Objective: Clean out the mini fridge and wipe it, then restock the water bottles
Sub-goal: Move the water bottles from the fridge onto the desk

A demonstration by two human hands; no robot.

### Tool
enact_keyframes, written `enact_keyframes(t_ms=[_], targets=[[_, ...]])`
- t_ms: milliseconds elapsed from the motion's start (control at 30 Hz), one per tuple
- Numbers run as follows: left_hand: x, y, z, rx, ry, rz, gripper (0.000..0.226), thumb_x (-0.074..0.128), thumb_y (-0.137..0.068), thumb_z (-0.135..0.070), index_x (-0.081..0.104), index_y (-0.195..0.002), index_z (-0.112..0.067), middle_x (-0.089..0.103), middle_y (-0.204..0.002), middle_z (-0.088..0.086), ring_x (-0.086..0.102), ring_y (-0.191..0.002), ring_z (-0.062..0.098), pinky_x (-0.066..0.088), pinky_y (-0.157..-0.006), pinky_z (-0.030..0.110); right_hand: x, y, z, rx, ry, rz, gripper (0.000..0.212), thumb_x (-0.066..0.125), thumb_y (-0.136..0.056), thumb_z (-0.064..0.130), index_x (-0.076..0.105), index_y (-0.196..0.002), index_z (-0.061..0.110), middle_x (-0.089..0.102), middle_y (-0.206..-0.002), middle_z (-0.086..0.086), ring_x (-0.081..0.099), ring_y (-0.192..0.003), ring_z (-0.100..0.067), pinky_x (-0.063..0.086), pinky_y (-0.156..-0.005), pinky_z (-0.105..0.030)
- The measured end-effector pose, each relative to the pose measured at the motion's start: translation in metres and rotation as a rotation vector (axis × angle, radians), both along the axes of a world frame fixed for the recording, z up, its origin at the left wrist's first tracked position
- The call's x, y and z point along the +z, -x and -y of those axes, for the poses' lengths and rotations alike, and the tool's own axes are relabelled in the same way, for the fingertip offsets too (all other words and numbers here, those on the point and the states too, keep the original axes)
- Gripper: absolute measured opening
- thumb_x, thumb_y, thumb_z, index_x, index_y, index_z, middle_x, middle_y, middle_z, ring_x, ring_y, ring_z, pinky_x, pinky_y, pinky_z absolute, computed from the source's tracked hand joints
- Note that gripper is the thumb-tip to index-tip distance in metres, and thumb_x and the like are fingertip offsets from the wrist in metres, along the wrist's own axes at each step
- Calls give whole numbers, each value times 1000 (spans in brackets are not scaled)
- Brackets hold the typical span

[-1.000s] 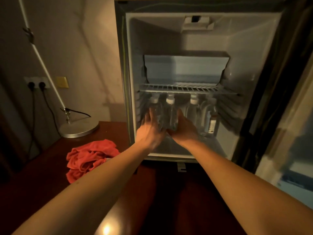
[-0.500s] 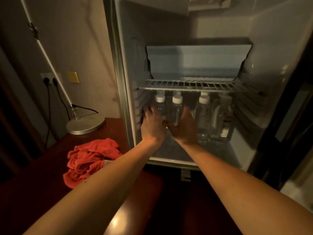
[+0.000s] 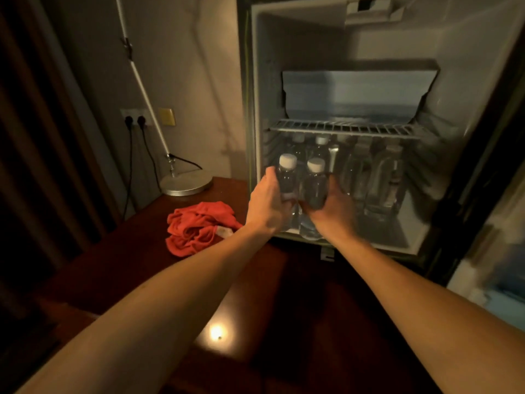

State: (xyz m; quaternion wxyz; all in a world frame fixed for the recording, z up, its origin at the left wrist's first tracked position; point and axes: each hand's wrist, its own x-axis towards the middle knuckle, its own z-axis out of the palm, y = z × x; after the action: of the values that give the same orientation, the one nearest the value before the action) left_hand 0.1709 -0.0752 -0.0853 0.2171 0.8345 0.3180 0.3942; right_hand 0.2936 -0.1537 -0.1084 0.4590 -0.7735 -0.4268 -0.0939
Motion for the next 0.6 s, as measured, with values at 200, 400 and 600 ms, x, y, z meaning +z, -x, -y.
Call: enact_keyframes(t_ms=[200, 400, 600], targets=[[0, 92, -1, 48, -85, 54, 61, 81, -75, -26, 48, -123, -10, 59, -112, 9, 59, -103, 27, 49, -88, 43, 4, 82, 10, 114, -29, 41, 72, 75, -73, 54, 41, -131, 27, 68, -110, -7, 65, -97, -28, 53, -80, -36], [-7, 202, -32, 177, -129, 40, 49, 77, -77, -28, 50, -116, -14, 58, -108, 5, 58, -99, 25, 48, -82, 39, -6, 172, -36, 283, -81, -7, 74, 82, -67, 51, 44, -126, 29, 69, -106, -2, 66, -97, -24, 54, -83, -40], [-28, 286, -84, 357, -80, 0, 46, 73, -79, -39, 47, -111, -19, 56, -107, -1, 59, -95, 20, 52, -81, 42, -20, 243, -104, 452, -76, -41, 71, 81, -71, 49, 41, -128, 31, 69, -104, 2, 66, -96, -20, 54, -82, -38]])
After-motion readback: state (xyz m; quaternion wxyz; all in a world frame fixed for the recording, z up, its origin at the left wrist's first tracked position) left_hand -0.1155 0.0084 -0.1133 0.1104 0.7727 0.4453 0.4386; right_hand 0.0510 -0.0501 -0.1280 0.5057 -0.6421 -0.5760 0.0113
